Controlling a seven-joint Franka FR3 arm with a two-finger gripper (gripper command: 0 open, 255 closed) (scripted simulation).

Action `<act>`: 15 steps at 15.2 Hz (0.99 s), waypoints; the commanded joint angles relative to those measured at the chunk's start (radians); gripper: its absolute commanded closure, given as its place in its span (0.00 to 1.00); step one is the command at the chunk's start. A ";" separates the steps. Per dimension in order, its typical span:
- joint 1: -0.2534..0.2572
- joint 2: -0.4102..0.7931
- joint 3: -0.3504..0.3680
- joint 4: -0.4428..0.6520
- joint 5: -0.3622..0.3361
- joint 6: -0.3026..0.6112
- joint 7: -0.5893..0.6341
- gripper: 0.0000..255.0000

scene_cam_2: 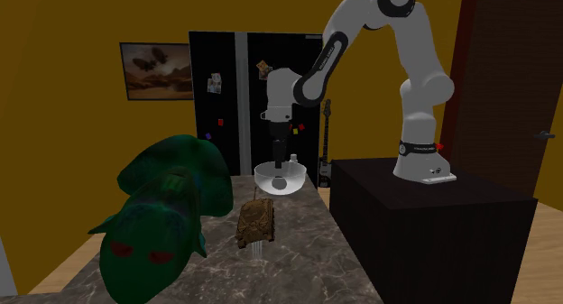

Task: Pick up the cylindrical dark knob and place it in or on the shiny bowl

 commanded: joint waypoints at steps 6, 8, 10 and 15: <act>-0.012 -0.085 0.012 0.007 0.026 -0.090 -0.018 0.00; -0.013 -0.106 0.014 0.010 0.032 -0.115 -0.023 0.00; -0.013 -0.106 0.014 0.010 0.032 -0.115 -0.023 0.00; -0.013 -0.106 0.014 0.010 0.032 -0.115 -0.023 0.00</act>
